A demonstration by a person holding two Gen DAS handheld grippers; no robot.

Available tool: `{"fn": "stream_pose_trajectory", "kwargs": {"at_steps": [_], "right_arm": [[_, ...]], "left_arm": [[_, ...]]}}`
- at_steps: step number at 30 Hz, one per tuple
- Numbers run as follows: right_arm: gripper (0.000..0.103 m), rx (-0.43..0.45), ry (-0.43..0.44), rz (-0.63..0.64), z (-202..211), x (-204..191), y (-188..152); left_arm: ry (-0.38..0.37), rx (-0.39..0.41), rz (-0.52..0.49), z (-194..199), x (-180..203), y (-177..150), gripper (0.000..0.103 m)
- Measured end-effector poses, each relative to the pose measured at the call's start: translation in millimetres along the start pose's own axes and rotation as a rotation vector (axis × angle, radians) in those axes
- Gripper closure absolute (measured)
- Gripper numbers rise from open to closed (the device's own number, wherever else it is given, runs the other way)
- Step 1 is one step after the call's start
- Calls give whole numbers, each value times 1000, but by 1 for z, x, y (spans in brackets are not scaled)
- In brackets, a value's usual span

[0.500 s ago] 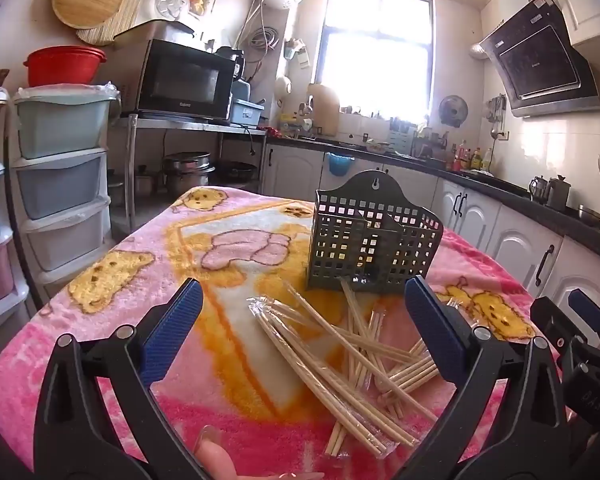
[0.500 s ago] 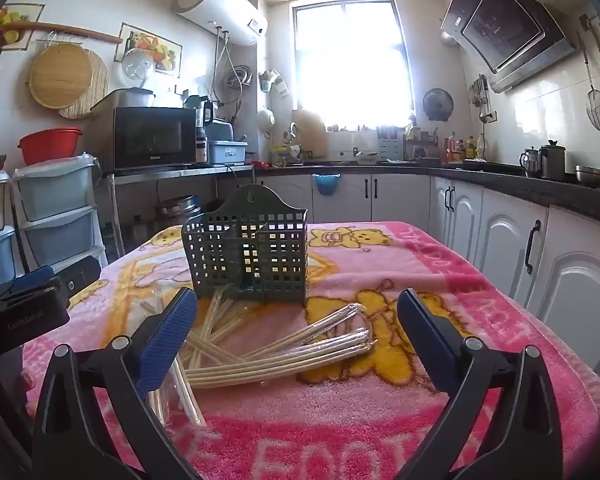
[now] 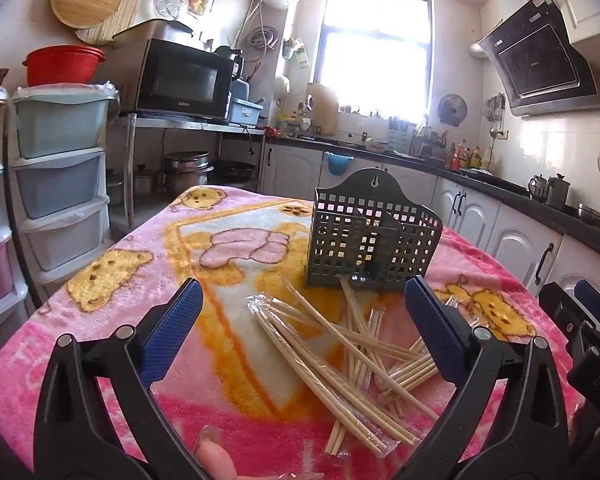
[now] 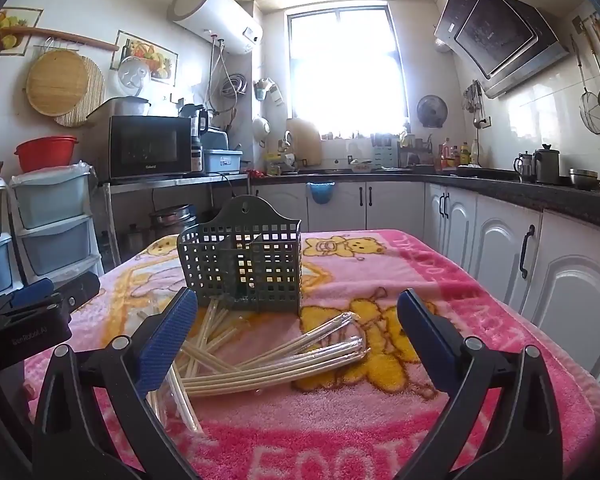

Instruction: Organize utensils

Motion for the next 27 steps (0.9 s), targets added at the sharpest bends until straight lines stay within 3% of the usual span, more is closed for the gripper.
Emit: {"fn": "stream_pose_trajectory", "kwargs": {"at_steps": [27], "right_arm": [[6,25,-1,22,0,-5,0]], "left_arm": [[-2,1,1,1,2,2,10]]}}
Point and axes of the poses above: each gripper's, at about its wrist camera, not at the fingertips, and z roughly against the way its jaws point, x to its right, y to its top, the point moved 1 cm from there along -z, roughly the way its jaws point, and after that the axes turned 4 degrees about -y, right-handed, at the moved point
